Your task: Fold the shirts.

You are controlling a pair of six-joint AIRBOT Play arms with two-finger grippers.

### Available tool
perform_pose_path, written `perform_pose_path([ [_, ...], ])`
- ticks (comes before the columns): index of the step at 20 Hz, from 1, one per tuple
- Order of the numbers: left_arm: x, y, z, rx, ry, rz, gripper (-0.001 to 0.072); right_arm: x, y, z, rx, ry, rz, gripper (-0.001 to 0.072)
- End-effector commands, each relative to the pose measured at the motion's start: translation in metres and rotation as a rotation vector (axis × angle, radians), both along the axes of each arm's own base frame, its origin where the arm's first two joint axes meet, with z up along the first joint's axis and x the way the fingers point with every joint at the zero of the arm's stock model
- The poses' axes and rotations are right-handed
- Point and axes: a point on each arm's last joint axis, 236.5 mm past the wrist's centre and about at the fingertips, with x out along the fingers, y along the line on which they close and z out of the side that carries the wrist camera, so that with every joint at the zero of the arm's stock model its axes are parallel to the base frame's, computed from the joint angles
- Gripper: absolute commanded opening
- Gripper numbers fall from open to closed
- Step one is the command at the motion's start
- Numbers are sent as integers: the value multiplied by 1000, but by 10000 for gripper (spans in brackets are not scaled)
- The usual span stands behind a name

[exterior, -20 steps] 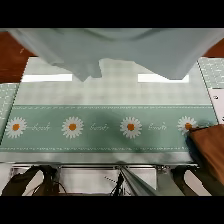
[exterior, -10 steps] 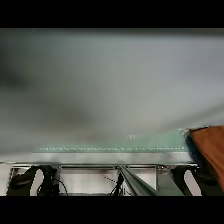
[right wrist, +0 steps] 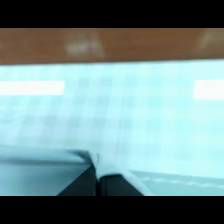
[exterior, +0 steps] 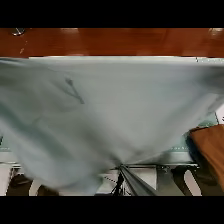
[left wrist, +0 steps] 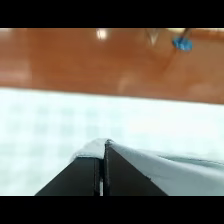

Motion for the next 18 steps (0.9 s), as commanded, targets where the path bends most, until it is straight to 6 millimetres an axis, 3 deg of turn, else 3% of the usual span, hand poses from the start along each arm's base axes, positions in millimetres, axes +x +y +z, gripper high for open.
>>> perform_pose_path([
  [1,67,1,-83,-123,170,-47,23,56,3,-76,98,114,48,25],
  [5,160,-1,-144,-178,237,-33,23,152,7,-163,142,225,60,25],
  [8,217,-9,-193,-190,253,-8,23,219,11,-229,220,313,22,25],
  [10,246,-15,-219,-202,240,22,23,255,13,-263,275,376,16,25],
  [13,264,-16,-254,-289,286,83,24,293,12,-298,366,476,-15,26],
  [14,266,-14,-263,-343,314,114,78,301,12,-302,399,492,-21,80],
  [15,266,-15,-269,-394,336,141,347,306,19,-302,442,503,-7,275],
  [16,265,-16,-272,-417,353,149,697,309,22,-298,474,508,9,454],
  [17,261,-17,-273,-413,378,137,704,309,22,-291,491,509,22,594],
  [18,254,-15,-274,-397,428,109,704,306,17,-281,493,513,43,635],
])
